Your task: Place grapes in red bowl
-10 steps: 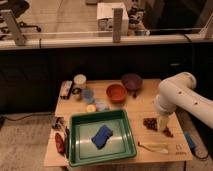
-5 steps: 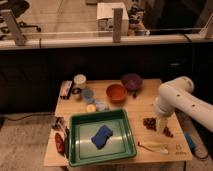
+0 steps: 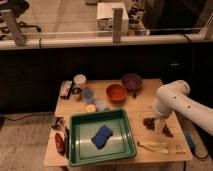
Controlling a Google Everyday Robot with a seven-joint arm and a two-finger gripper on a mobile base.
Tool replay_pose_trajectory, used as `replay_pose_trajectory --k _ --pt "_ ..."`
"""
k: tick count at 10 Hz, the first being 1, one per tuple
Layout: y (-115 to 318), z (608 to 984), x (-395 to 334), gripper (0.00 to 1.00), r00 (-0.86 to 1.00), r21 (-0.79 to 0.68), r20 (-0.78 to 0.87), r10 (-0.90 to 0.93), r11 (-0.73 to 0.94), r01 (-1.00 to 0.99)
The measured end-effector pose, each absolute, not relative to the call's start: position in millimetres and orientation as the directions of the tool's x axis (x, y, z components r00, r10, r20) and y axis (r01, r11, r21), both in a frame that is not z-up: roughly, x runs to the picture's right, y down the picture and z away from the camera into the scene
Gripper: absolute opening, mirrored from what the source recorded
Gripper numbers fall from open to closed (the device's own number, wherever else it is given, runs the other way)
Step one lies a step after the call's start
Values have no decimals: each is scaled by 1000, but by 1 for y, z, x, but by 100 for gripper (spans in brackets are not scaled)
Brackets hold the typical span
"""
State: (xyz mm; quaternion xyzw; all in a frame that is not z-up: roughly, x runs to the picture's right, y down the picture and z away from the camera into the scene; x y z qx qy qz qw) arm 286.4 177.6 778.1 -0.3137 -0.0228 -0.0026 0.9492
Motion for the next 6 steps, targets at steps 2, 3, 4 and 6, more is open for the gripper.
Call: replay_pose_trajectory --k 2,3,4,6 --pt "182 787 289 80 999 -603 49 15 798 17" --pt "183 790 289 80 999 -605 52 15 796 20" --pt "185 794 288 80 998 -608 56 14 794 23" --pt "188 803 288 80 998 -613 62 18 789 24"
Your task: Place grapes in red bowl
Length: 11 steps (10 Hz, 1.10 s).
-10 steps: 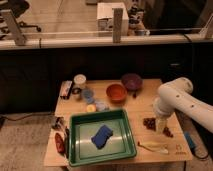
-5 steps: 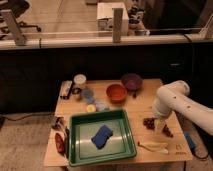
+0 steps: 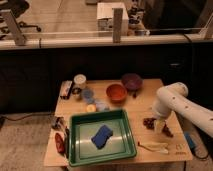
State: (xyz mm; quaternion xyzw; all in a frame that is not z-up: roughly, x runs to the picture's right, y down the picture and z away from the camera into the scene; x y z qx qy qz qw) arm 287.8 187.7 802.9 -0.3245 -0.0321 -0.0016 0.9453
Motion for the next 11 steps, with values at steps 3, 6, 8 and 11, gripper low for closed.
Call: replay_pose_trajectory --k 3,6,8,11 --pt "193 811 291 80 997 -621 65 30 783 17" --pt "198 821 288 74 996 -632 75 37 775 19" --pt "201 825 289 74 996 -637 78 43 771 17" --pt "205 830 285 68 995 -646 86 47 763 20"
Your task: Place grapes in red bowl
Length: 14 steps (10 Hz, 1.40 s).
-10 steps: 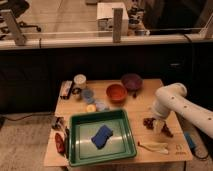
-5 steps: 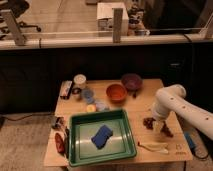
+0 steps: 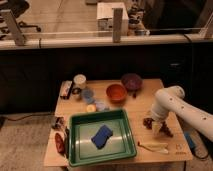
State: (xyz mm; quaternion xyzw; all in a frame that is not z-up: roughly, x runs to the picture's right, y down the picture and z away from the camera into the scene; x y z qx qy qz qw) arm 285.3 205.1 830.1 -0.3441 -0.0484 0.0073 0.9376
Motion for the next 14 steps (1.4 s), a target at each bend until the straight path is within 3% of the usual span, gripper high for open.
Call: replay_pose_trajectory --k 3,5,8,10,12,14 --pt "208 831 284 67 995 -654 88 52 756 19" --pt "210 830 284 55 995 -655 88 51 755 19" --pt "213 831 284 47 994 -653 88 57 757 15" --pt "217 830 284 34 994 -649 84 64 761 6" --pt "207 819 286 9 996 -633 76 53 774 7" --pt "188 804 284 4 996 -616 76 47 787 10"
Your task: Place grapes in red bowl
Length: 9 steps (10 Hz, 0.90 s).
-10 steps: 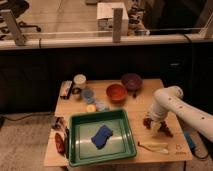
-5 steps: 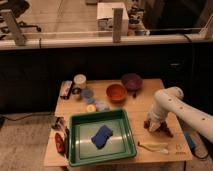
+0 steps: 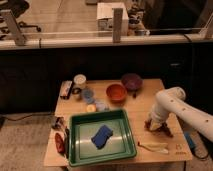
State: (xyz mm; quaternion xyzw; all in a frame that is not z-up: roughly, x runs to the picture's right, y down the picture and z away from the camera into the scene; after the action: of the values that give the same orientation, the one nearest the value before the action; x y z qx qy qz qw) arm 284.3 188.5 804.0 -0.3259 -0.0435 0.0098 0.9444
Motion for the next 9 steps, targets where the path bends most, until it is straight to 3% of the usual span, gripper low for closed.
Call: replay_pose_trajectory --k 9 --pt "135 775 260 4 995 -562 99 -22 824 74"
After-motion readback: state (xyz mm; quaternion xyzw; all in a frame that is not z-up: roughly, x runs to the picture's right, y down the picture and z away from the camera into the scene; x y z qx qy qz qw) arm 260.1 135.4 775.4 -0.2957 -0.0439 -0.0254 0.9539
